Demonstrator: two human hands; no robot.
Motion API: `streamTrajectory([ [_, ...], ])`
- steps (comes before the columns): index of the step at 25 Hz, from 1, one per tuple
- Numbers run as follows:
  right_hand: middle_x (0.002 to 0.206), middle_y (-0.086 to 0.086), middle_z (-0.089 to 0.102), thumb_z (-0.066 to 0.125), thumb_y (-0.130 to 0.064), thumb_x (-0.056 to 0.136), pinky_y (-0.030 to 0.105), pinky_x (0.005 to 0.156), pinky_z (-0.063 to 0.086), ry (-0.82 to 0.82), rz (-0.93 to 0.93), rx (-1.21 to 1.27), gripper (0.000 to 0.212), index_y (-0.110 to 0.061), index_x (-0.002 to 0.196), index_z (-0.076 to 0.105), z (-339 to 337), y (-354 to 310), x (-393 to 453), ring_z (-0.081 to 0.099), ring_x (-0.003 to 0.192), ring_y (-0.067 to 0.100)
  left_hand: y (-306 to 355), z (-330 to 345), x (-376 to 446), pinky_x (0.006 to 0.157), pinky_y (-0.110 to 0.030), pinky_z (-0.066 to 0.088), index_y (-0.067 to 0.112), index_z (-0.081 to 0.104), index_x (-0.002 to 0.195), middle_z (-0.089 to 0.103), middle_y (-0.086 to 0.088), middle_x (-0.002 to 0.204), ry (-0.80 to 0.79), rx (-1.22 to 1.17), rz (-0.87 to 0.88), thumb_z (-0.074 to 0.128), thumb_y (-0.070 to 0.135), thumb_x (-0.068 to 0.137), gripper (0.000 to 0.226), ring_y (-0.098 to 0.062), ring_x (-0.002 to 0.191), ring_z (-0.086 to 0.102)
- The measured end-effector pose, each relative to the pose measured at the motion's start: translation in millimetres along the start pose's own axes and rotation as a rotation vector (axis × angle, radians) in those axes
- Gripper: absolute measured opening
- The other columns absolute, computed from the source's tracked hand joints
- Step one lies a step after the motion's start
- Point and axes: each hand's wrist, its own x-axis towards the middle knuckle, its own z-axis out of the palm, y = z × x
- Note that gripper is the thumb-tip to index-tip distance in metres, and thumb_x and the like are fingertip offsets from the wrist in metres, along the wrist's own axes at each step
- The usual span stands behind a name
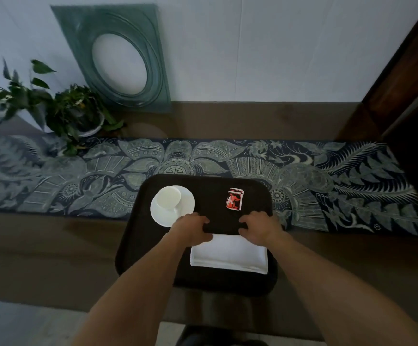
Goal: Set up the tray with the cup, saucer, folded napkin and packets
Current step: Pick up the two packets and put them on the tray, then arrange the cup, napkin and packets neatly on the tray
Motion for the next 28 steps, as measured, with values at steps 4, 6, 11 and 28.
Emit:
streamTrajectory([
  [4,0.13,0.008,0.051,0.044,-0.045,0.095,0.047,0.098,0.042,-0.019,-0.047,-0.027,0.046,-0.027,0.136,0.05,5,-10,-10,0.047,0.121,0.029,-20,11,-31,0.101,-0.039,0.044,0.027,0.049,0.139,0.052,-0.002,0.136,0.018,-0.05,-0.095,0.063,0.049,0.086,0.059,-0.023,0.123,0.051],
  [6,0.129,0.008,0.052,0.044,-0.045,0.095,0.047,0.097,0.043,-0.009,-0.084,-0.022,0.046,-0.027,0.137,0.049,7,-19,-13,0.048,0.119,0.029,-36,10,-43,0.105,-0.041,0.04,0.029,0.047,0.14,0.049,-0.001,0.141,0.005,-0.068,-0.166,0.064,0.051,0.084,0.063,-0.023,0.128,0.047],
  [11,0.131,0.007,0.051,0.045,-0.045,0.095,0.047,0.098,0.043,-0.003,-0.099,-0.018,0.048,-0.027,0.14,0.045,7,-41,-9,0.047,0.121,0.027,-79,5,-61,0.109,-0.042,0.036,0.03,0.043,0.143,0.042,-0.002,0.147,0.02,-0.079,-0.261,0.065,0.053,0.082,0.068,-0.024,0.134,0.042],
  [28,0.133,0.007,0.05,0.055,-0.054,0.087,0.048,0.097,0.043,-0.031,0.162,0.019,0.061,-0.025,0.139,0.041,12,-161,57,0.048,0.121,0.027,-225,-54,4,0.11,-0.049,0.035,0.031,0.04,0.144,0.045,-0.002,0.144,-0.074,-0.023,-0.05,0.076,0.045,0.075,0.078,-0.025,0.131,0.044],
])
